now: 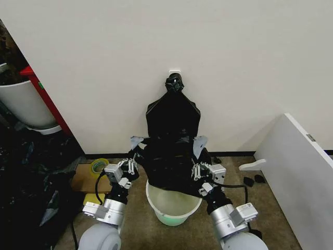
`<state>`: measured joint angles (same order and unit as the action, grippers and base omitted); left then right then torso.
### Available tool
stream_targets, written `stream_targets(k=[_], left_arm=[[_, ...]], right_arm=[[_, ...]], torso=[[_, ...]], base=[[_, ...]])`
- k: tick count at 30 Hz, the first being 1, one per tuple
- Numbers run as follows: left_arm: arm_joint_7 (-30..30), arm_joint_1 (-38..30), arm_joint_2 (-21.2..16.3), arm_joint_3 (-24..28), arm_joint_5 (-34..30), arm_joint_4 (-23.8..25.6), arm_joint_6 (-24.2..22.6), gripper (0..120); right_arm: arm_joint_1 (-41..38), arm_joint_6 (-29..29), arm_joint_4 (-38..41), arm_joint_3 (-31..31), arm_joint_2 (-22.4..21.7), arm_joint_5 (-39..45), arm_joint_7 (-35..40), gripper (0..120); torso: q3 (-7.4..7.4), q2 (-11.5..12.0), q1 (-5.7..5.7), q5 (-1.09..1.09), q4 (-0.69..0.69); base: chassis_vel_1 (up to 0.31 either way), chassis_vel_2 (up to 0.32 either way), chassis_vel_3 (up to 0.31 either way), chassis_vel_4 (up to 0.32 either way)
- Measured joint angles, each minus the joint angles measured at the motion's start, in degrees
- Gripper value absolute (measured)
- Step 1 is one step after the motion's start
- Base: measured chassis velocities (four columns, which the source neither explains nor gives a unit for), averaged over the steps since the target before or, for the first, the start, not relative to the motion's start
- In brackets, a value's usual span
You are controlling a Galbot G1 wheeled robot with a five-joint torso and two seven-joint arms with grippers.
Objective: Place the garbage bag over the trash bin.
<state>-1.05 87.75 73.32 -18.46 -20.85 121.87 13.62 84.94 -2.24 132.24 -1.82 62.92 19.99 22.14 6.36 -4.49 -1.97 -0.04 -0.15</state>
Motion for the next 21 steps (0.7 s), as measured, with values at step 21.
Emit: stream_targets(k=[21], left_arm=[[-1.61,0.24,-0.06,8.28,6.27,-7.57,-1.01,0]], right_arm=[[1.33,7.99,-5.75,-0.09,-2.76,1.91,-3.69,0]], torso=[[0.00,0.00,-0.01,0.00,0.00]], base=[[0.000,0.000,0.000,0.000]])
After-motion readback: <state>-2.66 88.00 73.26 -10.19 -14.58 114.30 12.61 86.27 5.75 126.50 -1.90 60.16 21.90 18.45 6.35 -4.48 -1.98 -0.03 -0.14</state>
